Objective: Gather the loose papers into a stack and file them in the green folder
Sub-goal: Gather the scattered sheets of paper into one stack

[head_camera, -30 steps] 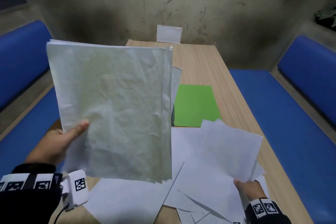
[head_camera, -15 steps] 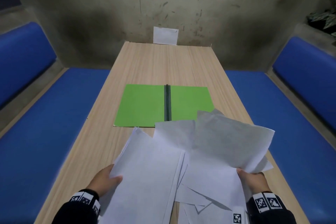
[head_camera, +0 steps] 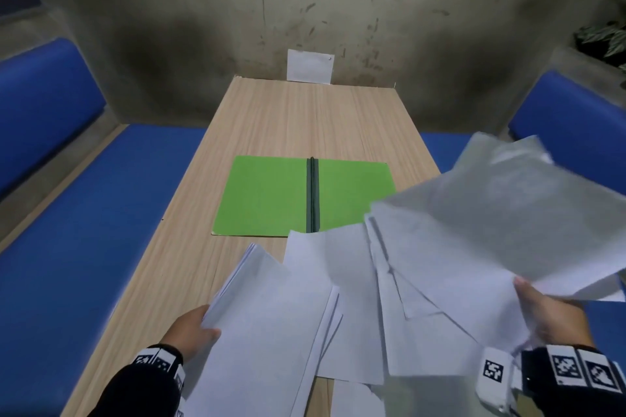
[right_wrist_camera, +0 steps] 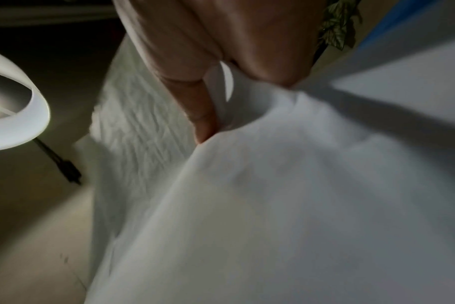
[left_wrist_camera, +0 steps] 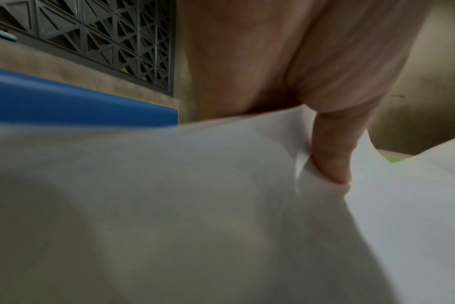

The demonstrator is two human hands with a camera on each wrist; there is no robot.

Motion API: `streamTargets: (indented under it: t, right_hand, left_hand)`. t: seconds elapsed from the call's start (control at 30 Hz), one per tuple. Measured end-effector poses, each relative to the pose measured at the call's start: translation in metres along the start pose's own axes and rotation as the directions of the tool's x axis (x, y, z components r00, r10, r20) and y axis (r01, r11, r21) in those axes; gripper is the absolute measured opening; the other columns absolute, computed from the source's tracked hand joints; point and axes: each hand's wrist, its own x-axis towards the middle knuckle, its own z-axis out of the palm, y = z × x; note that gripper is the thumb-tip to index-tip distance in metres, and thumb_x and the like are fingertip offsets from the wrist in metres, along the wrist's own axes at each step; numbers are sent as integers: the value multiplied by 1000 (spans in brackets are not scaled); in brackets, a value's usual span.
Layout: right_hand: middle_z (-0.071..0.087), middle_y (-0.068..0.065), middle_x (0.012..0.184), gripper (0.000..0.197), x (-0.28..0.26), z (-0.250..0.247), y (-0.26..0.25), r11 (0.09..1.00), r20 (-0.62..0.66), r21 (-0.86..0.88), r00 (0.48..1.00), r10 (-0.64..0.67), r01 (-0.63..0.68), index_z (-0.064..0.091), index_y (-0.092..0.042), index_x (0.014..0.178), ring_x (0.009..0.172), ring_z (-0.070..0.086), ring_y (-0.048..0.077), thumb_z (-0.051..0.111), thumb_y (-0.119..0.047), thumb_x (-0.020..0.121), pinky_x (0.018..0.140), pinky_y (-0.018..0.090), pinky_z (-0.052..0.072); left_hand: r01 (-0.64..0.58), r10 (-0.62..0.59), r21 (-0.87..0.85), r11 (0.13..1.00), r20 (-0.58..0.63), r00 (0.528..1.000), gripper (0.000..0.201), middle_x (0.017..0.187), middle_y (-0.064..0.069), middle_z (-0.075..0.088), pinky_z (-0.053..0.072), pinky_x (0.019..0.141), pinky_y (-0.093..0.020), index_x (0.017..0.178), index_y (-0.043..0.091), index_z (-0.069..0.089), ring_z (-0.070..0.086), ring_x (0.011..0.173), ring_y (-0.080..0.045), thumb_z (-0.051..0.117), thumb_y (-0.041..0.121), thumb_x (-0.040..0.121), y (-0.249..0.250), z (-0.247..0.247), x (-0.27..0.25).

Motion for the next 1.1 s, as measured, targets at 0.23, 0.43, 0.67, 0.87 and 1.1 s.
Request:
streamTargets:
  t: [0.23,0.43,0.67,0.87,1.1]
  right_hand:
    - [75,14,80,70,-3,9,9,984,237,169,972,9,-50,67,-3,87,64,73,14,83,-52,39,71,35,57]
    - [74,10,88,34,-2,43,48,925,447,220,875,187,-310,78,-7,61,65,73,22,61,-25,84,55,33,60]
    - [71,23,104,39,-26,88,80,853,554,229,783,282,-469,68,7,103,83,72,32,69,-16,71,64,38,60]
    - [75,13,76,22,-58,113,106,951,463,-66,835,298,-302,70,1,92,77,69,31,74,-2,70,64,40,60]
    - [71,21,97,16,-63,118,130,943,437,-304,860,263,-134,69,-6,81,92,65,31,73,-16,69,88,46,53]
  left_hand:
    - [-96,111,-156,983,90,990,28,95,-7,72,53,77,-33,103,21,60,68,84,-22,58,13,76,12,-24,-17]
    - [-177,260,-507,843,97,961,29,89,8,76,52,64,-13,104,19,59,72,79,-4,67,7,78,24,-44,-26]
    - [-145,211,-680,718,14,977,29,76,15,74,51,65,-16,100,20,57,69,73,2,62,-4,83,29,1,-12]
    - [-13,85,-575,818,99,991,73,122,-12,64,42,103,-44,125,10,52,60,109,-27,70,32,58,4,46,2]
    - [81,10,-664,743,133,991,87,149,2,33,16,116,-43,143,20,31,23,143,-22,40,72,73,23,42,-14]
